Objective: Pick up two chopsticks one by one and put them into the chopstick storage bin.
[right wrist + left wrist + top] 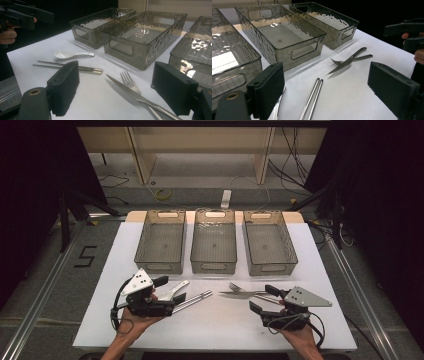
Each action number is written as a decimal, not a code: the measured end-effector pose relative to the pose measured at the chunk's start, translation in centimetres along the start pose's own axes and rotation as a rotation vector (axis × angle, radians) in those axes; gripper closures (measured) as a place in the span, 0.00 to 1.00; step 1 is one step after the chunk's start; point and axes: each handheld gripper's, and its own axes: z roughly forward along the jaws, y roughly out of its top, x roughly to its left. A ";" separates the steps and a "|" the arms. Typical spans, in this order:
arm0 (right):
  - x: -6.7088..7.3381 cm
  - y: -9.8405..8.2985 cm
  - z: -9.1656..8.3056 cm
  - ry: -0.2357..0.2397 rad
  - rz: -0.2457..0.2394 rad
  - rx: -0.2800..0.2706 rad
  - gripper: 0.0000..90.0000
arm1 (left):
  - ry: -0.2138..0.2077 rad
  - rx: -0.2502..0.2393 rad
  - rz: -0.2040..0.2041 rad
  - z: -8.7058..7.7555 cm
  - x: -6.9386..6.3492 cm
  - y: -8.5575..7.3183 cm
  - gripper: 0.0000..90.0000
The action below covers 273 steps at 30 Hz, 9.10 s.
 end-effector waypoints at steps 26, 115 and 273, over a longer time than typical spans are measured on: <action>-0.2 0.0 0.3 0.027 0.015 0.035 0.25 | 0.031 0.420 0.065 2.6 0.8 1.8 0.24; -0.1 -0.1 0.7 0.076 0.005 0.075 0.27 | -0.046 0.797 0.260 5.7 1.4 2.1 0.95; 0.2 -0.2 0.4 0.083 -0.003 0.063 0.27 | 0.064 0.612 0.053 7.4 6.1 4.5 0.24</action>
